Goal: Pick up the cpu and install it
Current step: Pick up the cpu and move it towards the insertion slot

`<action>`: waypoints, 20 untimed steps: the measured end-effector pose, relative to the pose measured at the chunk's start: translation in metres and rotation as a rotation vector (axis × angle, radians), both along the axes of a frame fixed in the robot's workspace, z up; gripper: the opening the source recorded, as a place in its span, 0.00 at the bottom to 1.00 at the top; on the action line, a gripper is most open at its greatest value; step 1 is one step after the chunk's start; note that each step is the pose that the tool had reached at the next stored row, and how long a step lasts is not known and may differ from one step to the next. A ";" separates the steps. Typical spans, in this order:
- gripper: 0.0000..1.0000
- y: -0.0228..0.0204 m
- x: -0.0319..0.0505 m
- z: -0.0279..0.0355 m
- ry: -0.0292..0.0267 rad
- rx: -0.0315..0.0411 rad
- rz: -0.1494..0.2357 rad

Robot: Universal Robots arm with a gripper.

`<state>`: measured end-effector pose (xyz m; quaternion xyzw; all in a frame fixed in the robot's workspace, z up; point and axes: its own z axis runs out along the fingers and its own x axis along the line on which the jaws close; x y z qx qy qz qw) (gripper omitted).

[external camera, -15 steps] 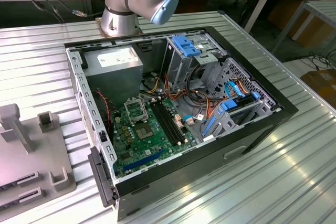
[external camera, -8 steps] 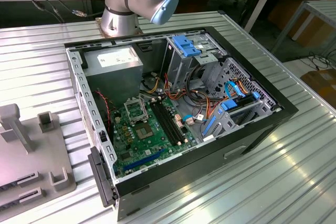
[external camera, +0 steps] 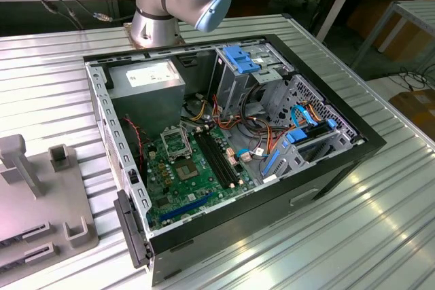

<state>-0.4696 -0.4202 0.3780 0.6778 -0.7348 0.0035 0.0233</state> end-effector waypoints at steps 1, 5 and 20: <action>0.11 0.0000 0.0000 0.0000 0.0000 0.0000 0.007; 0.11 0.0000 0.0000 0.0000 0.0000 0.0000 0.011; 0.11 0.0000 0.0000 0.0000 0.0000 -0.0001 0.012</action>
